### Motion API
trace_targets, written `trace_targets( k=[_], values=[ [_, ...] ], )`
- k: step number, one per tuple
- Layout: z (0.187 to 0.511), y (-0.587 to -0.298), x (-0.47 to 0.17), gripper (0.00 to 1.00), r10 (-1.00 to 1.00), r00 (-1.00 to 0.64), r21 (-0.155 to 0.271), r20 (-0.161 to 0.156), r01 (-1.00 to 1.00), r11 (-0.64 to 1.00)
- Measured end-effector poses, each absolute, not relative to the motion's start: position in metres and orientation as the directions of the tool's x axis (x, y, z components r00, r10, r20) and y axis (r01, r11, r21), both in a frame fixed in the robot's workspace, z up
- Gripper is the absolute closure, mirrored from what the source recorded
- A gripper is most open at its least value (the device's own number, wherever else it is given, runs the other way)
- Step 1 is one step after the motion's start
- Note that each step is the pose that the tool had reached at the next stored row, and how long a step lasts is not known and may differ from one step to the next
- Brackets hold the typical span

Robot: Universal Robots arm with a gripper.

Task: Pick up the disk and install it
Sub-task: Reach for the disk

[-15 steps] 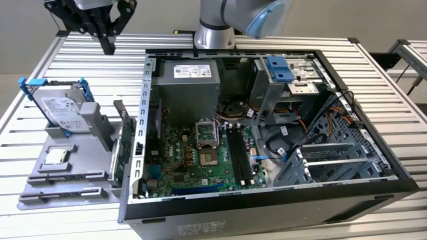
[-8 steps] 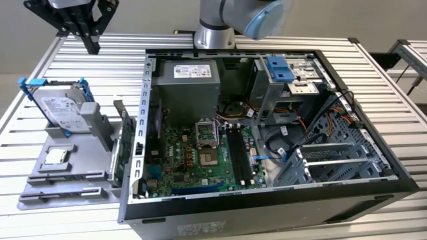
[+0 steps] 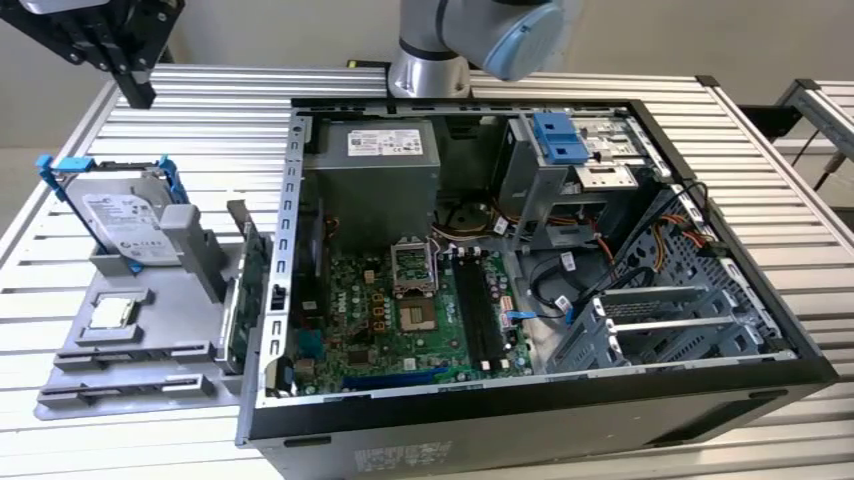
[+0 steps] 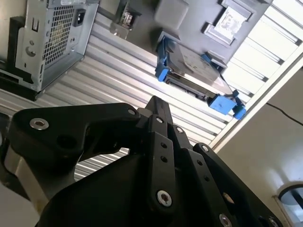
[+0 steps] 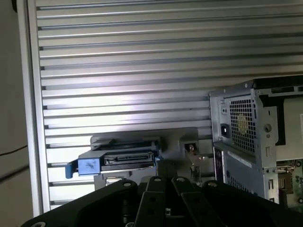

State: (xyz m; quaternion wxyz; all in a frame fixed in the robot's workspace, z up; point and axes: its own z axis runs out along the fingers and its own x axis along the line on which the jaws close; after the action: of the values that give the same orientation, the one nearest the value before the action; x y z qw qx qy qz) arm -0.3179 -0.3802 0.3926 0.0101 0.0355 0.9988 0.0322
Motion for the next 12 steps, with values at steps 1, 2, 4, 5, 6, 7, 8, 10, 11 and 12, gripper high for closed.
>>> trace_targets(
  k=[1, 2, 4, 5, 6, 7, 8, 10, 11, 12],
  values=[
    [0.393, -0.38, -0.322, 1.0, 0.072, -0.997, 0.065, -0.018, 0.07, 0.995],
    [0.393, -0.38, -0.326, 1.0, 0.071, -0.997, 0.065, -0.018, 0.07, 0.995],
    [0.393, -0.38, -0.332, 1.0, 0.069, -0.997, 0.065, -0.018, 0.068, 0.996],
    [0.393, -0.38, -0.334, 1.0, 0.067, -0.998, 0.065, -0.018, 0.066, 0.996],
    [0.393, -0.38, -0.335, 1.0, 0.063, -0.998, 0.065, -0.018, 0.062, 0.996],
    [0.393, -0.38, -0.337, 1.0, 0.059, -0.998, 0.065, -0.018, 0.057, 0.996],
    [0.393, -0.38, -0.338, 1.0, 0.053, -0.998, 0.065, -0.018, 0.052, 0.997],
    [0.393, -0.38, -0.34, 1.0, 0.04, -0.999, 0.065, -0.018, 0.039, 0.997],
    [0.393, -0.38, -0.341, 1.0, 0.035, -0.999, 0.065, -0.018, 0.034, 0.997],
    [0.393, -0.38, -0.344, 1.0, 0.032, -0.999, 0.065, -0.018, 0.031, 0.997]
  ],
)
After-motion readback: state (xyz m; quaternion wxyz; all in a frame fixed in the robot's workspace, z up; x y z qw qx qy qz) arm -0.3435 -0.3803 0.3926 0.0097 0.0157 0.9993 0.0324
